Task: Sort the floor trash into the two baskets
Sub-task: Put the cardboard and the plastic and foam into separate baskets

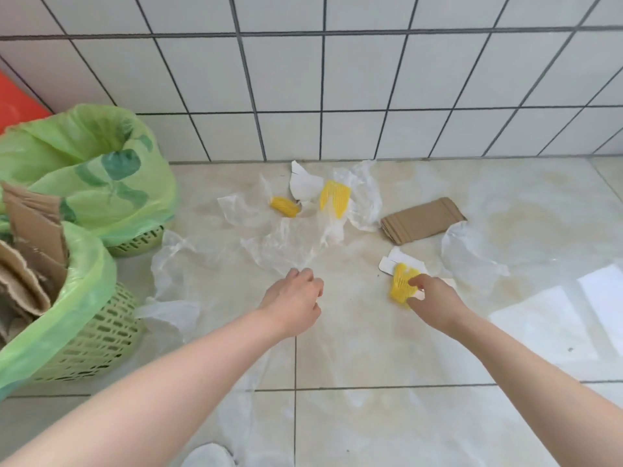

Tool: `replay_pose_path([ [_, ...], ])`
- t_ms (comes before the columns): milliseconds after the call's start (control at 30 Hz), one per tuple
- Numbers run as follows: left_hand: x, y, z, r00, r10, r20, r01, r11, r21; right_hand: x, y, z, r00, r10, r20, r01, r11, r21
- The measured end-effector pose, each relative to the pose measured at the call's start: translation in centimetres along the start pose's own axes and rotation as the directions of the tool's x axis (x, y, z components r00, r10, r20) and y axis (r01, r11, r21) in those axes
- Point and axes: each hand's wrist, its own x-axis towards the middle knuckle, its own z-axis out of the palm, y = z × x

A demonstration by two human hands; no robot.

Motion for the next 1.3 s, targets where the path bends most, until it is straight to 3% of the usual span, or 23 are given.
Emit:
replay_pose_path([
  [133, 4.6, 0.2, -1.0, 0.985, 0.068, -0.159, -0.056, 0.995, 0.078, 2.2, -0.5, -0.1, 0.998, -0.058, -0.011, 0.057, 0.992, -0.11],
  [233, 7.9, -0.2, -1.5, 0.979, 0.025, -0.202, -0.017, 0.999, 0.04, 4.1, -1.1, -0.1, 0.987, -0.155, -0.048, 0.143, 0.971, -0.192],
  [467, 14.5, -1.0, -1.6, 0.979, -0.173, -0.104, 0.174, 0.985, -0.004, 9.5, -3.7, -0.8, 0.943, -0.326, -0.06, 0.282, 0.885, -0.37],
  [667, 16.7, -3.0, -0.6, 0.995, -0.097, 0.022, 0.096, 0.995, 0.038, 14.2, -8.2, -1.0, 0.868, -0.494, 0.046, 0.452, 0.75, -0.483],
  [833, 12.8, -4.7, 2.6, 1.0, -0.026, -0.005, 0.026, 0.999, 0.02, 17.5, -7.8, -1.6, 0.922, -0.372, 0.107, 0.367, 0.753, -0.545],
  [1000, 10.2, -5.2, 3.3, 0.996, 0.043, -0.081, -0.041, 0.999, 0.022, 17.8, -5.9, -2.8, 0.944, -0.328, 0.042, 0.306, 0.818, -0.488],
  [1067, 10.6, -5.0, 2.5, 0.983, 0.032, -0.178, -0.042, 0.998, -0.049, 17.3, -5.4, -3.2, 0.919, -0.395, -0.017, 0.339, 0.81, -0.479],
  [1167, 13.1, -4.9, 0.6, 0.927, -0.054, -0.372, -0.028, 0.977, -0.213, 16.0, -4.2, -3.3, 0.845, -0.489, -0.215, 0.359, 0.819, -0.448],
  [1233, 15.6, -5.1, -0.9, 0.896, -0.109, -0.431, -0.008, 0.965, -0.261, 15.6, -2.8, -3.3, 0.832, -0.441, -0.336, 0.298, 0.867, -0.4],
  [1300, 18.1, -5.5, -2.3, 0.898, -0.134, -0.418, 0.038, 0.972, -0.23, 15.4, -1.3, -3.6, 0.881, -0.31, -0.358, 0.187, 0.922, -0.338],
])
